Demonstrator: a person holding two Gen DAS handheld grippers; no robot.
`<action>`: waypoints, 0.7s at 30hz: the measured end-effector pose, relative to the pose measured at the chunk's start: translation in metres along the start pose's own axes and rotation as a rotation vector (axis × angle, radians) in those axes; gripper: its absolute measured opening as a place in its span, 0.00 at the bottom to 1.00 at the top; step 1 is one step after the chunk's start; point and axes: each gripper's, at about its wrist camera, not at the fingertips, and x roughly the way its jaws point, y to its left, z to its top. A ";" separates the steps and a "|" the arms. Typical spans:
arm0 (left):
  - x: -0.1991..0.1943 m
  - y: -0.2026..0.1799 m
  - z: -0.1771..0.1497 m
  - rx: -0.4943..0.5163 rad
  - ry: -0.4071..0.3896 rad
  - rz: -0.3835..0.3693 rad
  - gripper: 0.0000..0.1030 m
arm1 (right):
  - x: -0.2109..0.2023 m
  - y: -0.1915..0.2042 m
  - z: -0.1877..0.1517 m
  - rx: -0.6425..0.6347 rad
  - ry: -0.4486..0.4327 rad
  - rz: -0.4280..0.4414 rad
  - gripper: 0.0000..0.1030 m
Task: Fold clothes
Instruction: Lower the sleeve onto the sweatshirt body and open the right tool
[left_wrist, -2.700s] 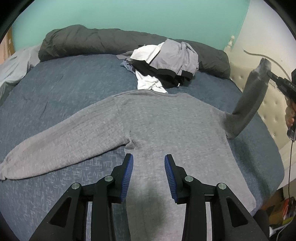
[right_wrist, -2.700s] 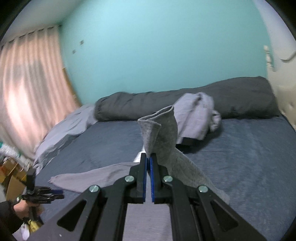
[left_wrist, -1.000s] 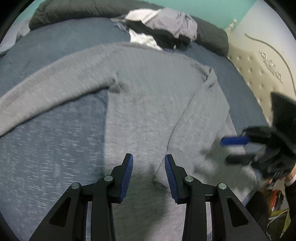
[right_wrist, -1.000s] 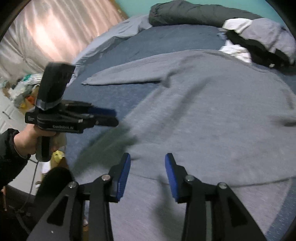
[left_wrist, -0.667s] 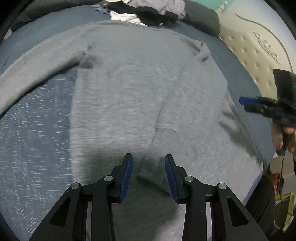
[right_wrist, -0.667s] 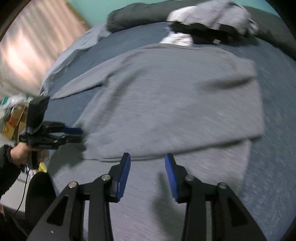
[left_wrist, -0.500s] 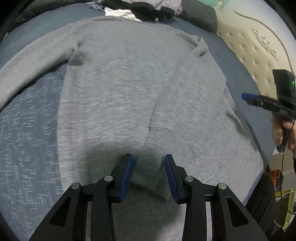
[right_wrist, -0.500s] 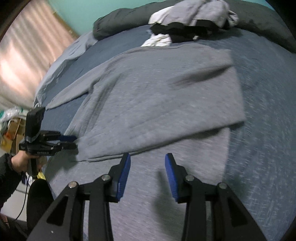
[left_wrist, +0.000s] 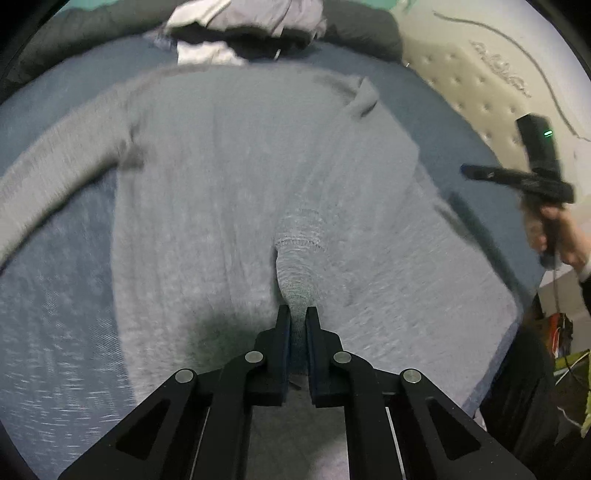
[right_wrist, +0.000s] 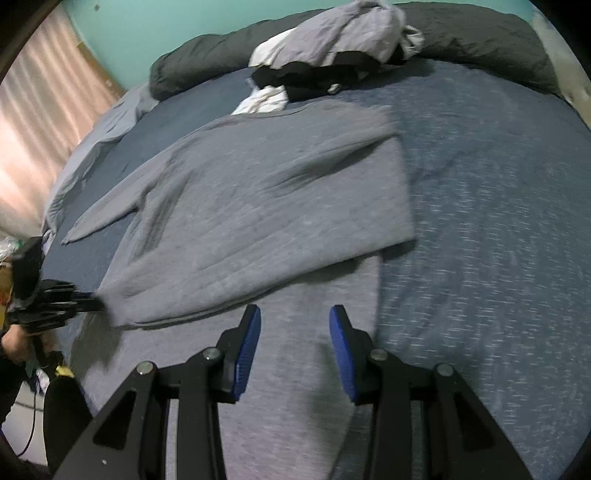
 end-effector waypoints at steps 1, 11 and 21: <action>-0.009 -0.001 0.000 0.002 -0.014 0.002 0.07 | -0.002 -0.005 0.000 0.013 -0.004 -0.011 0.38; -0.042 0.016 -0.013 0.006 -0.044 0.044 0.07 | -0.007 -0.031 -0.004 0.078 -0.001 -0.071 0.38; -0.034 0.029 -0.023 -0.072 -0.069 0.036 0.07 | 0.034 -0.035 0.005 0.070 0.027 -0.107 0.38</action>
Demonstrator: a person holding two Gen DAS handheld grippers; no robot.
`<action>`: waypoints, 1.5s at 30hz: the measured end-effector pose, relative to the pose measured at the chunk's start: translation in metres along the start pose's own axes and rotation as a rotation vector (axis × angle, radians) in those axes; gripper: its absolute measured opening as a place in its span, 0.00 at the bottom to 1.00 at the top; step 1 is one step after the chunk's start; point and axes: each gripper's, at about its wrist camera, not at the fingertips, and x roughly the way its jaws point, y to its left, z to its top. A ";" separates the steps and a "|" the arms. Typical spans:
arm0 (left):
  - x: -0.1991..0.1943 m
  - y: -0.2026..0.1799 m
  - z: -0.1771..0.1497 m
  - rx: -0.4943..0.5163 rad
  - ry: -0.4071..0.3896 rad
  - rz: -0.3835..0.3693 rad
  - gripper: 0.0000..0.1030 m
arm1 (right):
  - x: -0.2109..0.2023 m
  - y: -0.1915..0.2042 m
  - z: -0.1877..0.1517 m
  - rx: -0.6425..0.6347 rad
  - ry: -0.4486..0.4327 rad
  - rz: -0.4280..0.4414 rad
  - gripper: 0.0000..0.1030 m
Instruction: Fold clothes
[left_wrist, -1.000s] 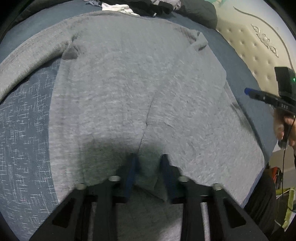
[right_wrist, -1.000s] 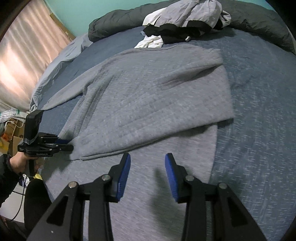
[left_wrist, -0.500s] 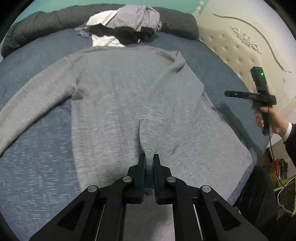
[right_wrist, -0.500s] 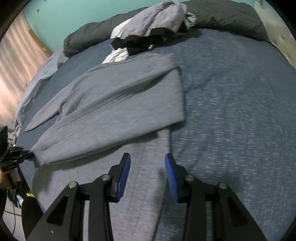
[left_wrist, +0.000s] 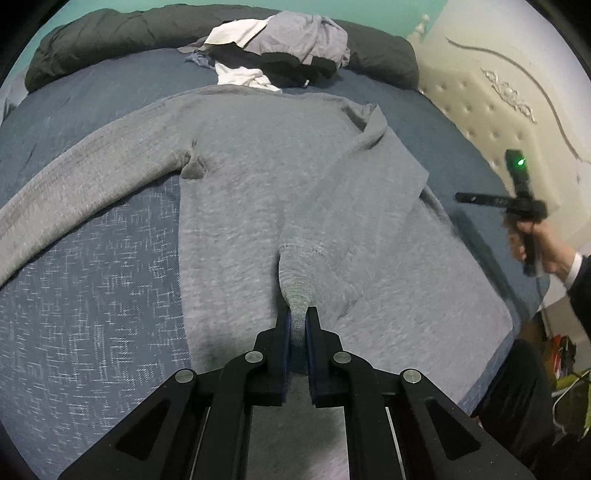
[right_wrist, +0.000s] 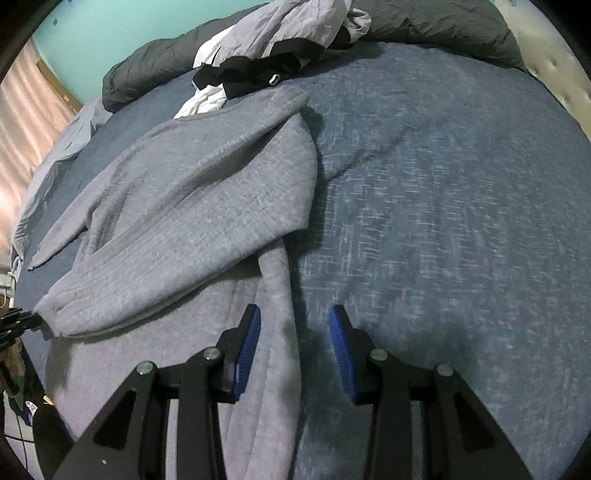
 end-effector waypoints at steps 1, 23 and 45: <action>0.000 -0.001 0.001 0.006 -0.002 0.002 0.07 | 0.007 0.002 0.003 -0.012 0.005 -0.003 0.38; 0.016 0.018 -0.002 0.006 0.057 0.042 0.07 | 0.042 -0.054 0.023 0.207 -0.060 0.077 0.06; 0.021 0.017 0.000 0.023 0.070 0.047 0.07 | 0.034 -0.020 0.063 0.002 -0.154 -0.094 0.27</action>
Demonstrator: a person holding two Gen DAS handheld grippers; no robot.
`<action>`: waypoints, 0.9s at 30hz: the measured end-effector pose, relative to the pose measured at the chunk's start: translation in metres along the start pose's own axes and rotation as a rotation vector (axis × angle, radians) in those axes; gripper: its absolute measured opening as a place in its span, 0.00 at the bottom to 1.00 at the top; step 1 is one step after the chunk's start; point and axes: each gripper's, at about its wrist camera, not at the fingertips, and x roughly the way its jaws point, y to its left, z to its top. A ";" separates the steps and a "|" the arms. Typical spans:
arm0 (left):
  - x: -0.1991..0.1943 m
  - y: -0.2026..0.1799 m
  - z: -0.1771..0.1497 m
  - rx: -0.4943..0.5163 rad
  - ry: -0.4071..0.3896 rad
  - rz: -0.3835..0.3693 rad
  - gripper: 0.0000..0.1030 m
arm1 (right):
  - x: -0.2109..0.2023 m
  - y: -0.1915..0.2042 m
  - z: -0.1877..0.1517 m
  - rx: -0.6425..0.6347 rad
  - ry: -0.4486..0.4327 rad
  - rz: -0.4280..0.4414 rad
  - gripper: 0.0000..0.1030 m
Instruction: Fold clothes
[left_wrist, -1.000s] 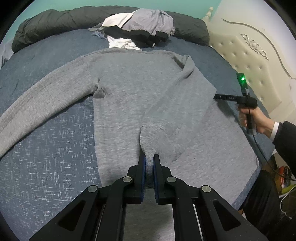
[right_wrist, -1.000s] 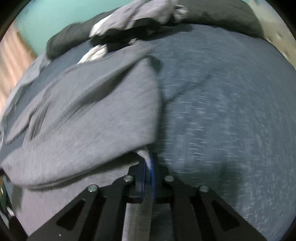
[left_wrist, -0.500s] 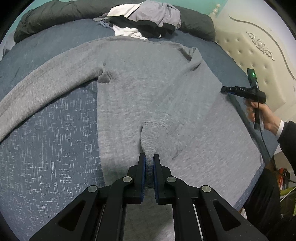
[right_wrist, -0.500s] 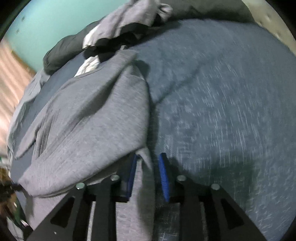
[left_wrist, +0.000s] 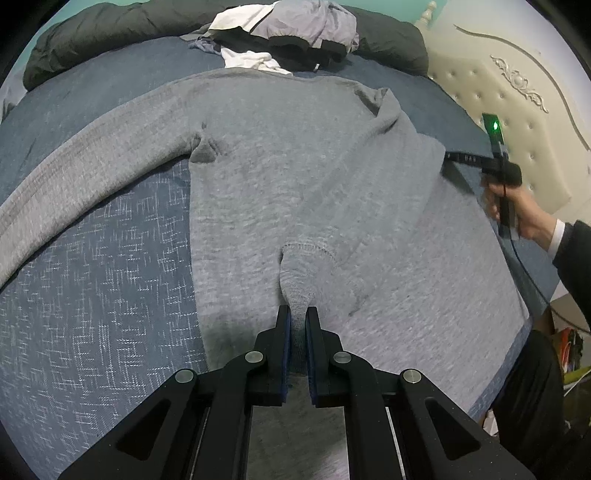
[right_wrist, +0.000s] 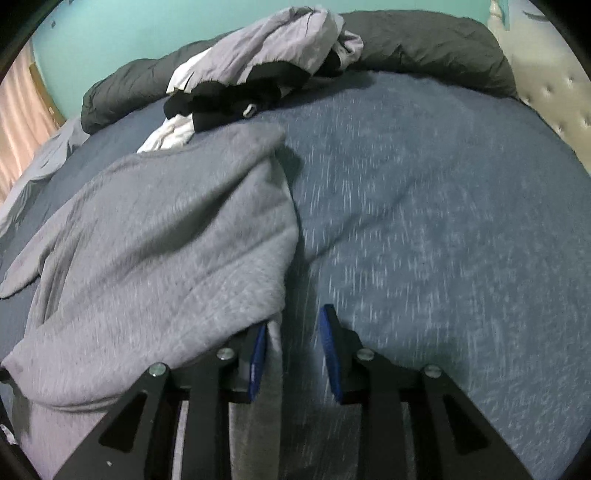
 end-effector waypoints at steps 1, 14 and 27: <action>0.000 0.000 0.000 0.000 -0.001 -0.001 0.07 | -0.002 0.001 0.000 -0.003 -0.002 0.005 0.27; 0.003 -0.003 -0.005 0.013 0.008 0.007 0.07 | 0.001 -0.016 -0.027 0.042 0.045 0.007 0.03; 0.005 0.041 -0.012 -0.088 0.014 0.089 0.07 | 0.002 -0.018 -0.029 0.067 0.068 -0.004 0.02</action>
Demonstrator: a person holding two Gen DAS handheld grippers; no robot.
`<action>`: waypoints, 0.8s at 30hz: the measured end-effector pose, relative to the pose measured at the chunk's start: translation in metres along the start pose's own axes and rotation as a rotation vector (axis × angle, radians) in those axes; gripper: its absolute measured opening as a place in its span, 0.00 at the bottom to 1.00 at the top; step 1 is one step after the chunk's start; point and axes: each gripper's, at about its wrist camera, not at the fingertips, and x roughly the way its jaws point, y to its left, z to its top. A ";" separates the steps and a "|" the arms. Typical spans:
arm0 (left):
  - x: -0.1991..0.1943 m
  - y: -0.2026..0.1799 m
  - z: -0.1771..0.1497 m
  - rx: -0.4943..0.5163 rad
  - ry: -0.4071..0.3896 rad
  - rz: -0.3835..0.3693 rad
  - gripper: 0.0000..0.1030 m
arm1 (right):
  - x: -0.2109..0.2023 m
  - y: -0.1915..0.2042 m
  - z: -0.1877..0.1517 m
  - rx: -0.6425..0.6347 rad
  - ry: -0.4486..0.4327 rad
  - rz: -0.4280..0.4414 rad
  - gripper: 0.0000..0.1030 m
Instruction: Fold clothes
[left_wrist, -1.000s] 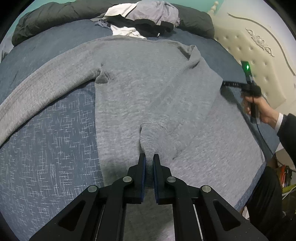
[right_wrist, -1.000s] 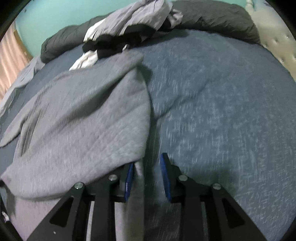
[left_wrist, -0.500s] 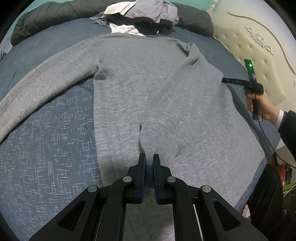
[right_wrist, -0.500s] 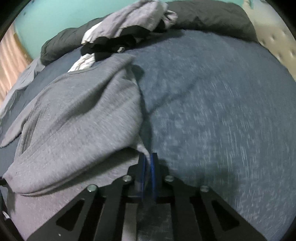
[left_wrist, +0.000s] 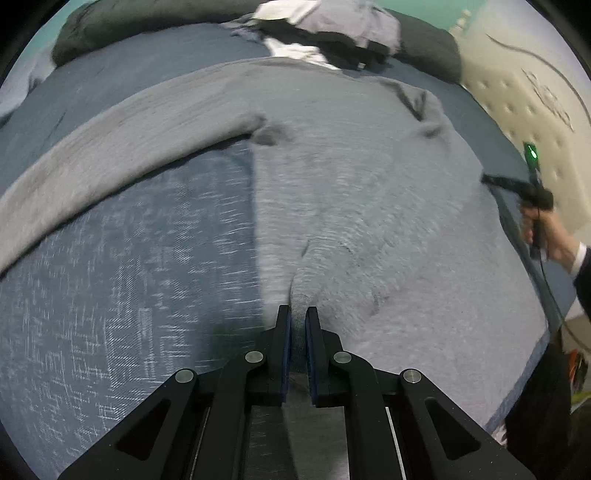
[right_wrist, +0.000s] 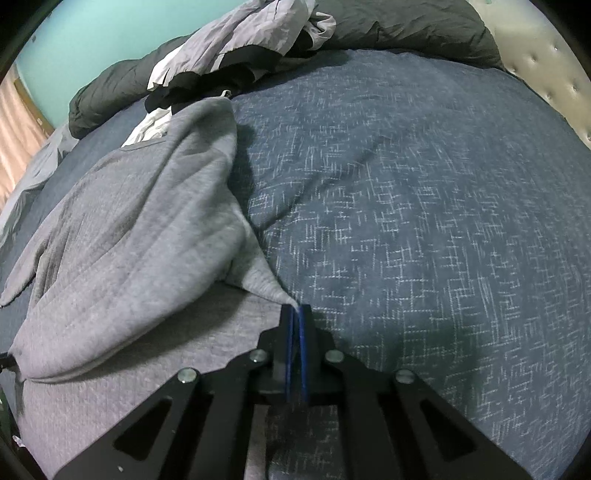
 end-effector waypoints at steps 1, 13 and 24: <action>-0.001 0.002 -0.001 0.002 0.000 0.010 0.07 | 0.000 0.001 0.001 -0.002 0.001 0.000 0.02; -0.023 -0.008 -0.009 0.044 -0.027 0.000 0.07 | -0.015 0.010 0.009 -0.028 -0.051 0.100 0.06; -0.027 -0.005 -0.009 0.025 -0.039 -0.017 0.07 | 0.000 0.028 0.027 -0.107 -0.009 0.100 0.24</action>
